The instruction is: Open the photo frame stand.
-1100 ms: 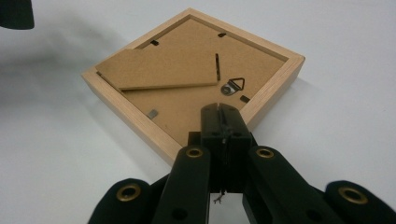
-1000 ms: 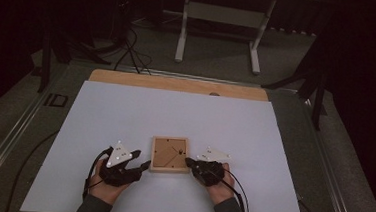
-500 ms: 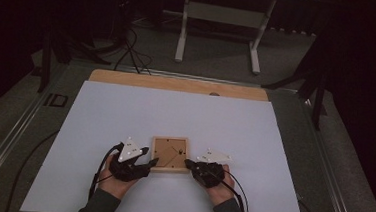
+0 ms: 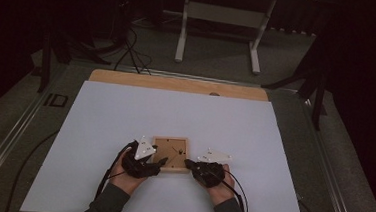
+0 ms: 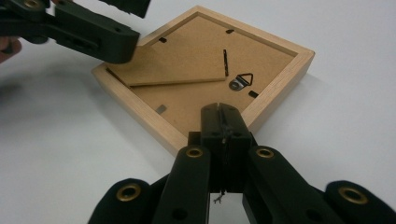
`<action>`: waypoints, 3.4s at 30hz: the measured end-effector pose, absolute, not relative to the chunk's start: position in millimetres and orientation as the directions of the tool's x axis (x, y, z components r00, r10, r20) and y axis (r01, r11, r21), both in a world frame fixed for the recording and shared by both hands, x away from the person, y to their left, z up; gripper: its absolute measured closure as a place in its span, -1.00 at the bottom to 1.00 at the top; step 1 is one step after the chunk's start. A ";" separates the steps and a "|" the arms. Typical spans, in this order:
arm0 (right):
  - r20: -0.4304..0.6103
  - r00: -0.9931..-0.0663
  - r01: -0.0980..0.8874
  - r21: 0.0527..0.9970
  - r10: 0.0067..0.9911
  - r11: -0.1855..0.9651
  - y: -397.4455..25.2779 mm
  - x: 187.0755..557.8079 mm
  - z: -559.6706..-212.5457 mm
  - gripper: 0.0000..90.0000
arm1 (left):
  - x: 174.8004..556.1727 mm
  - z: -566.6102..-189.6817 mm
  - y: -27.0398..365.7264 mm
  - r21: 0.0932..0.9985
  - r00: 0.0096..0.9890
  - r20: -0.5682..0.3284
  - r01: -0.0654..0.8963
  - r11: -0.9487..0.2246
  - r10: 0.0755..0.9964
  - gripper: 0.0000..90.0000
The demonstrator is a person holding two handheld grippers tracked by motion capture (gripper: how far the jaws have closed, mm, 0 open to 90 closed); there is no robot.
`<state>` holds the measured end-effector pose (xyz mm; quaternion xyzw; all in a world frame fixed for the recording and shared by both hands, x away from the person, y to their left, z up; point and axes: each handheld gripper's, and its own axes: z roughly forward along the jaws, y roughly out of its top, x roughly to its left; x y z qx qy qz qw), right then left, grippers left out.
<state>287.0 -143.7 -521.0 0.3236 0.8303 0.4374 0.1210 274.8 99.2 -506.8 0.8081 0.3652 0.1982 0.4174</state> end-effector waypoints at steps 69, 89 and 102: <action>0.033 -0.785 0.388 0.804 0.619 0.450 -134.0 284.6 -523.4 0.99 | 282.7 -517.9 88.4 0.774 0.660 -0.018 0.484 -0.408 0.751 0.14; 0.036 -0.780 0.391 0.807 0.624 0.443 -133.0 284.6 -524.2 0.99 | 283.7 -508.0 88.9 0.807 0.664 -0.019 0.452 -0.381 0.748 0.12; 0.036 -0.781 0.391 0.806 0.623 0.444 -132.9 284.8 -524.1 0.99 | 268.6 -488.8 111.2 0.835 0.655 -0.055 0.444 -0.324 0.754 0.05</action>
